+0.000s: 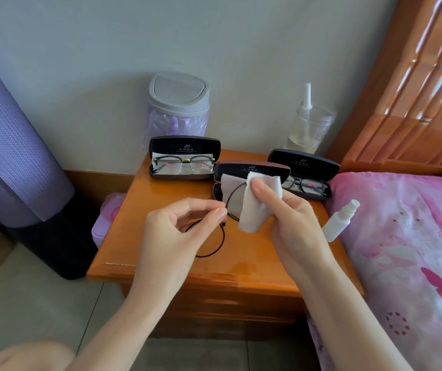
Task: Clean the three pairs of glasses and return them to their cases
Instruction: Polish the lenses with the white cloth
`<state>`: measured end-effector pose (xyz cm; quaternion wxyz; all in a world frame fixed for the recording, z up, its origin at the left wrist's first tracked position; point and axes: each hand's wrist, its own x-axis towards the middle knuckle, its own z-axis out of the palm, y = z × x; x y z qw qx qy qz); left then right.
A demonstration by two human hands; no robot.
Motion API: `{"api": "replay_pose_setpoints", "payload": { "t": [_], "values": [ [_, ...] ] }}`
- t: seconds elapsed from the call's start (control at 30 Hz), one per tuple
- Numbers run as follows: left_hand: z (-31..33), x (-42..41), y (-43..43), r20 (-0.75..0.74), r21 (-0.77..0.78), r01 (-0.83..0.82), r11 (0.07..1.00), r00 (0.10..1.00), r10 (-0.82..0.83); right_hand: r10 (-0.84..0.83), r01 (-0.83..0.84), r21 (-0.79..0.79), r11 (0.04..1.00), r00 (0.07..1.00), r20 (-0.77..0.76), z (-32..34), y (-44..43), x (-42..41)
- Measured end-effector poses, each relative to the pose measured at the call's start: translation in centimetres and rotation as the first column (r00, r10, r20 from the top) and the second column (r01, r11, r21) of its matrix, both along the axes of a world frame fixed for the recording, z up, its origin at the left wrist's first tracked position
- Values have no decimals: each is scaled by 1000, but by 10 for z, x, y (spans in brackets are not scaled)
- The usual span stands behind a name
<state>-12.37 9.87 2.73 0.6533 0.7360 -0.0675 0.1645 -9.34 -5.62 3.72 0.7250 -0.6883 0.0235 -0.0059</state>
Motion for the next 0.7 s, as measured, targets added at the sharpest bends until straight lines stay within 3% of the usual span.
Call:
{"api": "replay_pose_setpoints", "payload": {
  "t": [0.3,0.43,0.7],
  "values": [
    [-2,0,-1,-8,1,-20,1000,1000,20,-102,103,9,995,991,-84,-5,-1,-4],
    [-3,2,1,-22,-35,-36,999,999,35,-143,155,106,982,983,-115,-7,4,-12],
    [-2,2,4,-5,-76,-58,995,998,58,-107,117,102,988,990,-96,-10,15,-28]
  ]
}}
